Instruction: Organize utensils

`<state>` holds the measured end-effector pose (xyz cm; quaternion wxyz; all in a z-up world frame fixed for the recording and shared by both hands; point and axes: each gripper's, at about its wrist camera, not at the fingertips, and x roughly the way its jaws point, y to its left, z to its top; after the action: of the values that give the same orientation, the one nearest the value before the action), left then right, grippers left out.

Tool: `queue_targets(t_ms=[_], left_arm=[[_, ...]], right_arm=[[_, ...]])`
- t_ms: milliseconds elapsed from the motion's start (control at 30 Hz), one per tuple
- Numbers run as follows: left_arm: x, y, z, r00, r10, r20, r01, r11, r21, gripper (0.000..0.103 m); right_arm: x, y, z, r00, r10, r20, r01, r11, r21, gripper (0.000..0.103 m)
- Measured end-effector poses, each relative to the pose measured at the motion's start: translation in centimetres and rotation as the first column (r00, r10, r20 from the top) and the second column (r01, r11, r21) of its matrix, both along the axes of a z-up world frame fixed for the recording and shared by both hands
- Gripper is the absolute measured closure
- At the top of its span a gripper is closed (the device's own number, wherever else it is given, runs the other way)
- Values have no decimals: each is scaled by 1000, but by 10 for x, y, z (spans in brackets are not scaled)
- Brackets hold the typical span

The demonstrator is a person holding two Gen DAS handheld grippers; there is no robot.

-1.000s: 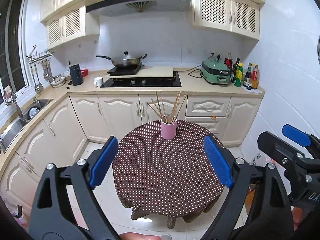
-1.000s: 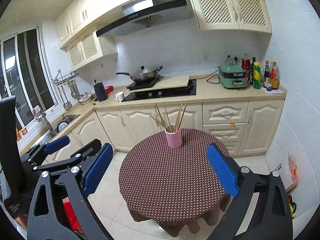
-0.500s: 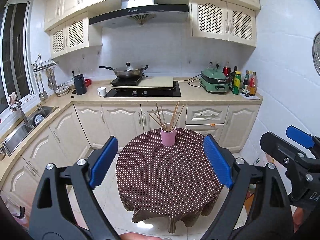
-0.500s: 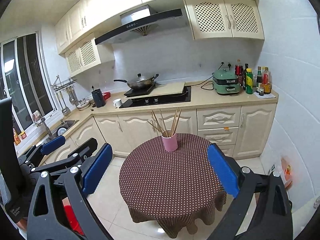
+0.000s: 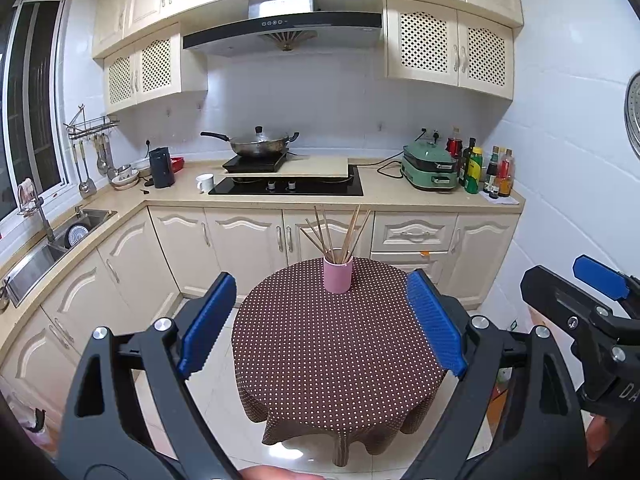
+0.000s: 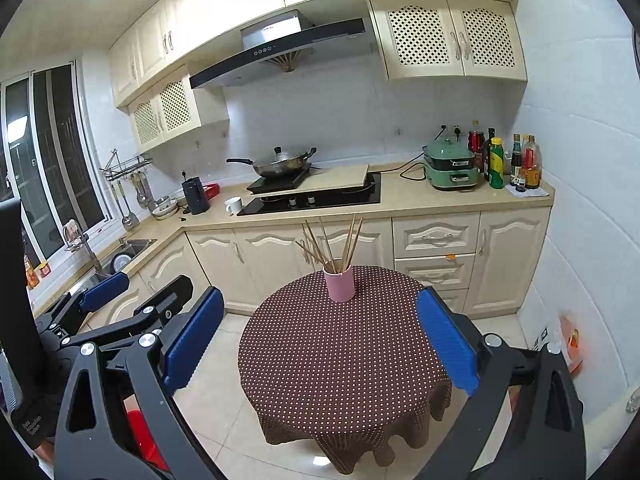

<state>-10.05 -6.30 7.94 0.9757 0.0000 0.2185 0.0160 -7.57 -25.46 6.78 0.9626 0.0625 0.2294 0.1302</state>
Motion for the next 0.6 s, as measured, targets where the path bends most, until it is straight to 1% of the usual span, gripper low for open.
queue_targets(t_ms=[600], left_arm=[[1, 2, -5, 1000, 10, -22, -10, 1000, -5, 17]], right_arm=[[1, -1, -5, 1000, 8, -25, -8, 1000, -4, 9]])
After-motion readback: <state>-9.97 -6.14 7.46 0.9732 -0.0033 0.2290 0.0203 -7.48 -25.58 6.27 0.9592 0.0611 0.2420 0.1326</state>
